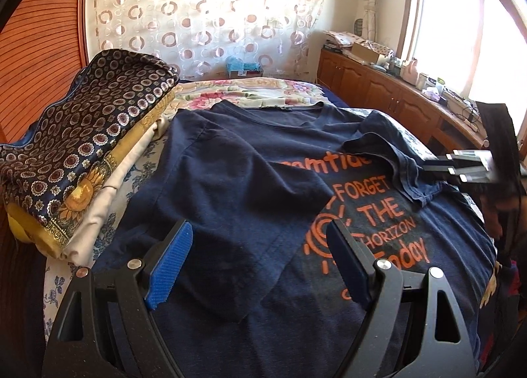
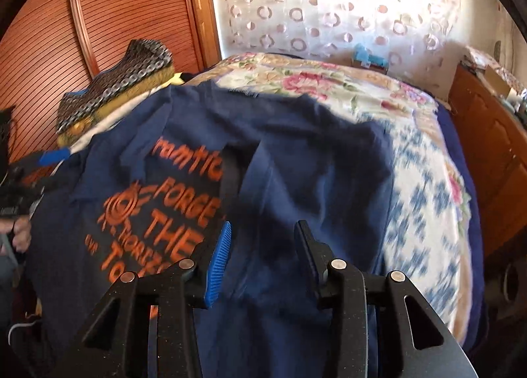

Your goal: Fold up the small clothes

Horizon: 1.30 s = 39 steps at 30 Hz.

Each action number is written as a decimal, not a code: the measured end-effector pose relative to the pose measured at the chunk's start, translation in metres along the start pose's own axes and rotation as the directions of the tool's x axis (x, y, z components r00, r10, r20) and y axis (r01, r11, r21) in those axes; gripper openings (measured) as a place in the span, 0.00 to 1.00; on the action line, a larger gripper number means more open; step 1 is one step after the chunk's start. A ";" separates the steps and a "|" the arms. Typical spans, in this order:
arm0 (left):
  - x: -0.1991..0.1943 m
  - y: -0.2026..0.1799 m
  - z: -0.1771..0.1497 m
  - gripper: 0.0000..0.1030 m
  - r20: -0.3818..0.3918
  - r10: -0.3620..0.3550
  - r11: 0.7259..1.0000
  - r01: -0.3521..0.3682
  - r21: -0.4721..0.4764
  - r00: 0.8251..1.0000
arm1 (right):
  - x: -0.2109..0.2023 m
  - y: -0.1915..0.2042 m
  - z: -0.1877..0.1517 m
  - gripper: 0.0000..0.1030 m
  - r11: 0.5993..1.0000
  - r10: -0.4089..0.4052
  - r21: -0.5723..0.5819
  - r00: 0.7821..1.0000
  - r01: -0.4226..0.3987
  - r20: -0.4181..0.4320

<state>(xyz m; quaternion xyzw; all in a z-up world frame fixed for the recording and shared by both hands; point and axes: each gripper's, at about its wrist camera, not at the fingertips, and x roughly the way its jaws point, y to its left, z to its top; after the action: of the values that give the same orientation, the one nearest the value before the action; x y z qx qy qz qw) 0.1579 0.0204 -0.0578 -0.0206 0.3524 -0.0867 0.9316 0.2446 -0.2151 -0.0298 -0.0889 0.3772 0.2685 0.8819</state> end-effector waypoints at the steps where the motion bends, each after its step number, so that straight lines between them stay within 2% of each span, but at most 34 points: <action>1: 0.000 0.001 0.000 0.82 -0.001 0.003 1.000 -0.003 -0.001 1.000 | 0.000 0.002 -0.007 0.40 1.000 0.010 0.003 1.000 -0.010 -0.005; 4: 0.001 0.002 -0.002 0.82 -0.004 0.005 1.000 -0.005 -0.003 1.000 | -0.006 0.009 -0.025 0.40 0.999 0.045 -0.007 0.999 -0.045 -0.020; 7: 0.001 0.001 -0.003 0.82 -0.008 0.008 1.000 -0.008 -0.001 1.000 | -0.001 0.016 -0.031 0.40 0.998 0.028 -0.048 0.999 -0.029 -0.031; 9: 0.002 0.001 -0.003 0.82 -0.010 0.010 1.000 -0.010 0.002 1.000 | 0.005 0.019 -0.032 0.31 0.997 -0.009 -0.083 0.999 0.006 -0.041; 11: 0.001 0.002 -0.002 0.82 -0.009 0.011 1.000 -0.011 0.002 1.000 | 0.011 0.022 -0.034 0.17 0.994 -0.043 -0.100 0.998 0.038 -0.047; 14: -0.001 0.004 -0.001 0.82 -0.004 0.015 1.000 -0.015 0.000 1.000 | 0.012 0.021 -0.035 0.09 0.994 -0.050 -0.104 0.998 0.045 -0.041; 19: -0.006 0.010 0.001 0.82 0.005 0.024 1.000 -0.024 -0.008 1.000 | -0.012 0.021 -0.045 0.08 0.996 0.006 -0.084 1.000 -0.009 -0.027; 22: -0.007 0.013 0.004 0.82 0.009 0.030 0.999 -0.030 -0.013 1.000 | -0.023 0.020 -0.051 0.08 0.996 0.010 -0.093 0.999 -0.013 -0.032; 24: -0.006 0.015 0.007 0.82 0.011 0.035 0.999 -0.035 -0.011 0.999 | -0.024 0.017 -0.054 0.11 0.996 0.019 -0.088 0.998 -0.023 -0.053; 26: -0.006 0.017 0.010 0.82 0.014 0.037 0.999 -0.037 -0.008 0.999 | -0.026 0.015 -0.055 0.24 0.996 0.012 -0.083 0.998 -0.017 -0.055; 32: 0.007 0.031 0.028 0.82 0.003 0.072 0.997 -0.072 -0.001 0.997 | -0.036 0.005 -0.042 0.43 0.999 0.027 -0.041 1.000 -0.026 0.009; 35: 0.017 0.038 0.039 0.82 -0.007 0.082 0.997 -0.082 0.003 0.997 | -0.034 -0.001 -0.034 0.48 1.000 0.005 -0.021 1.000 -0.004 0.030; 39: 0.031 0.044 0.053 0.82 -0.027 0.087 0.996 -0.087 0.012 0.996 | -0.022 -0.018 -0.021 0.49 0.999 -0.047 -0.003 0.998 0.047 0.035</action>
<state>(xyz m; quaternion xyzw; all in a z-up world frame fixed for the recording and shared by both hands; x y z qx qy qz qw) 0.2224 0.0572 -0.0432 0.0011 0.3651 -0.0484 0.9297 0.2289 -0.2469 -0.0303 -0.0946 0.3592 0.2500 0.8942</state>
